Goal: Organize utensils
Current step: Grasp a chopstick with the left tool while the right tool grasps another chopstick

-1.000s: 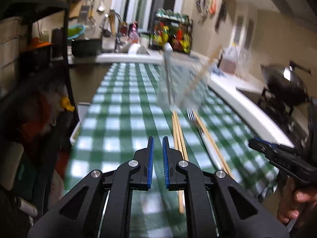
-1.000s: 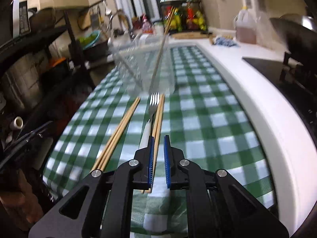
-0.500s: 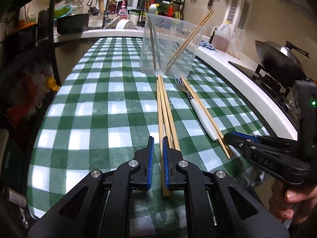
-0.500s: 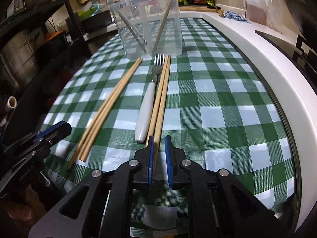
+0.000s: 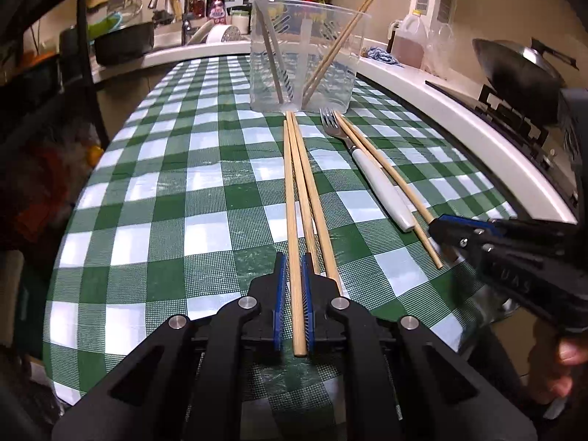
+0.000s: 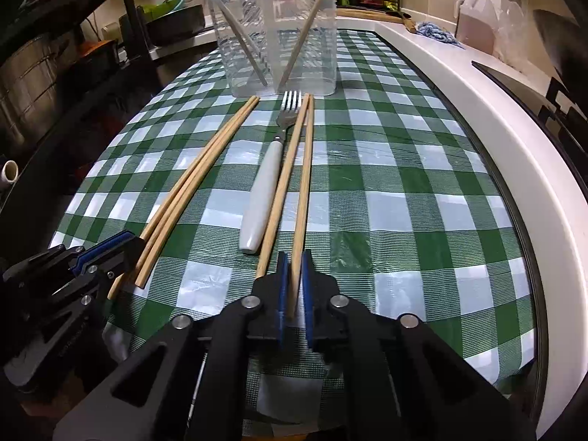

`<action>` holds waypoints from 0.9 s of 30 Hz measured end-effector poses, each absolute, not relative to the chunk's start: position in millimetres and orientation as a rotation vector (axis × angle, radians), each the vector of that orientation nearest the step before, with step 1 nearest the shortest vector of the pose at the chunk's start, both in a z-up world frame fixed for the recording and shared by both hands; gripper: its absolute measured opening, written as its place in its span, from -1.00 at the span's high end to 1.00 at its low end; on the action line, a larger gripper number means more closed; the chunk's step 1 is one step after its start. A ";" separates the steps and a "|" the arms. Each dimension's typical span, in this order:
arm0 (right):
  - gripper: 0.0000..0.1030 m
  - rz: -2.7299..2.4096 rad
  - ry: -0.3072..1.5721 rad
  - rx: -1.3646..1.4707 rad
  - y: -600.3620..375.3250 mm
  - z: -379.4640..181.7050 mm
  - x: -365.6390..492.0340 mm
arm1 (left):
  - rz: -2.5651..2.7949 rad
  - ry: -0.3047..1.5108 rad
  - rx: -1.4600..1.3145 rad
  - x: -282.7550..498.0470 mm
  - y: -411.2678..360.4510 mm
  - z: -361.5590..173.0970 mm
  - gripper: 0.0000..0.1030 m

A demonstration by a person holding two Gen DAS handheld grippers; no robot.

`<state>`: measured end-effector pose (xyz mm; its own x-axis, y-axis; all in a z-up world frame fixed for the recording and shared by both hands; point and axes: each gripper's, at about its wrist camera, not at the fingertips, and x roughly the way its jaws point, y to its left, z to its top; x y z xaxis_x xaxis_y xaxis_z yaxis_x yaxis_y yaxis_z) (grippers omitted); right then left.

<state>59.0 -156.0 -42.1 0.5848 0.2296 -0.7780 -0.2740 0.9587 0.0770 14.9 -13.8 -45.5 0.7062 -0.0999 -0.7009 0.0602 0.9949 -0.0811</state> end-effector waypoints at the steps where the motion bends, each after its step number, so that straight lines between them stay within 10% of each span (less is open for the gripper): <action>1: 0.87 0.291 0.901 -0.049 -156.9 -41.9 59.6 | -0.086 0.780 -0.043 14.9 -15.0 -45.3 0.83; 27: 0.83 0.186 0.884 -0.070 -168.7 -41.5 65.2 | 0.000 0.740 -0.049 15.5 -0.9 -46.8 0.87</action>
<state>65.2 -168.7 -41.5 0.6192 0.1333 -0.7738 -0.1907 0.9815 0.0164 15.5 -0.9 -46.8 0.7384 -0.0174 -0.6741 -0.0171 0.9989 -0.0446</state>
